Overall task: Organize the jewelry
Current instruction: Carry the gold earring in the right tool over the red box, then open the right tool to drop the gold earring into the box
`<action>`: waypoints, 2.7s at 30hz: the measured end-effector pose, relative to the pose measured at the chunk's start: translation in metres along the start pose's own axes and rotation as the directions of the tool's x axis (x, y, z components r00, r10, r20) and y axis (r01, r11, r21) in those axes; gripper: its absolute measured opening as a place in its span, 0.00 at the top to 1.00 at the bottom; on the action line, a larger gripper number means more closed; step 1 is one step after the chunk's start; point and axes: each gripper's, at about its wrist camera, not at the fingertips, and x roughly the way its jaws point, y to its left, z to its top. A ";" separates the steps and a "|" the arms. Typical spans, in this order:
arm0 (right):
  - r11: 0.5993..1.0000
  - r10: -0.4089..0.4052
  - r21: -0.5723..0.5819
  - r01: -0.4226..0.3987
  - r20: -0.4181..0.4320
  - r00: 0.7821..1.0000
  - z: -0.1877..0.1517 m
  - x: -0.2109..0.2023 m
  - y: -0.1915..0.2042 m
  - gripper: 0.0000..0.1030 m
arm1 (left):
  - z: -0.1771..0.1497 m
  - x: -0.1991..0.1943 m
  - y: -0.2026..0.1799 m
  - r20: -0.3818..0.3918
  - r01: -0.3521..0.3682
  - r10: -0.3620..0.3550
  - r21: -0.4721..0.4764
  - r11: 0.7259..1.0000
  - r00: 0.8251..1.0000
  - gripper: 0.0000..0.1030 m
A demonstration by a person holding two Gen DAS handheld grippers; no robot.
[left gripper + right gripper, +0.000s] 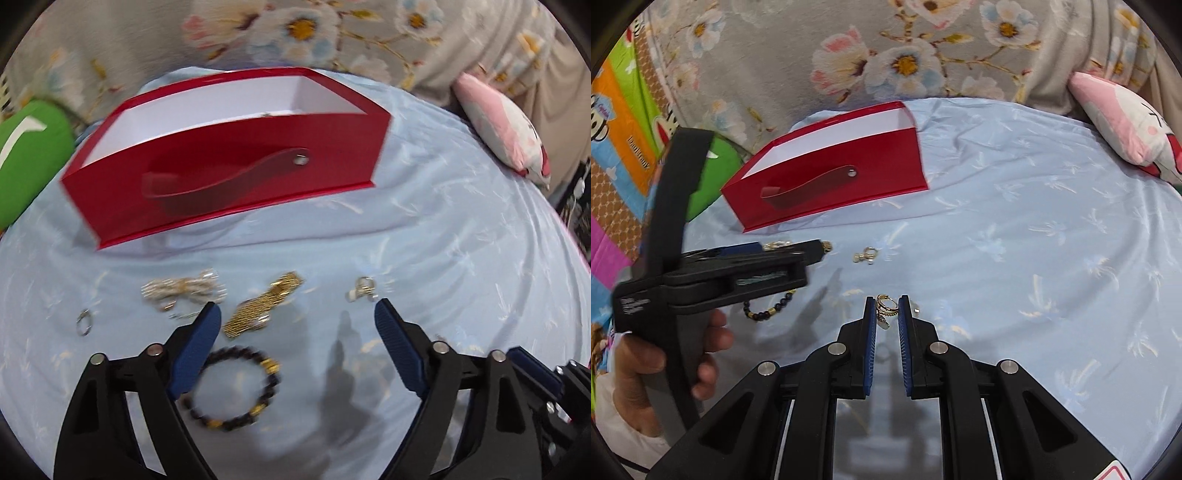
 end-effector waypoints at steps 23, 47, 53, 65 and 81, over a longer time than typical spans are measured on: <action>0.999 0.003 0.034 -0.003 0.016 1.000 0.014 -0.006 -0.014 0.89 | 0.004 0.003 -0.014 -0.011 0.017 -0.017 -0.021 1.000 1.000 0.87; 0.981 0.163 -0.134 -0.142 0.164 0.973 0.229 0.073 0.062 0.89 | 0.156 -0.055 0.135 0.230 -0.144 0.182 -0.175 0.974 0.956 0.87; 0.983 0.167 -0.097 -0.156 0.119 0.979 0.268 0.135 0.062 0.89 | 0.201 -0.011 0.153 0.229 -0.144 0.188 -0.197 0.970 0.955 0.87; 0.991 0.116 -0.073 -0.113 0.044 0.992 0.290 0.216 0.051 0.89 | 0.232 0.059 0.176 0.159 -0.175 0.211 -0.213 0.961 0.965 0.86; 0.990 0.118 -0.089 -0.109 0.104 0.988 0.265 0.188 0.042 0.79 | 0.204 0.028 0.184 0.232 -0.162 0.231 -0.283 0.945 0.945 0.42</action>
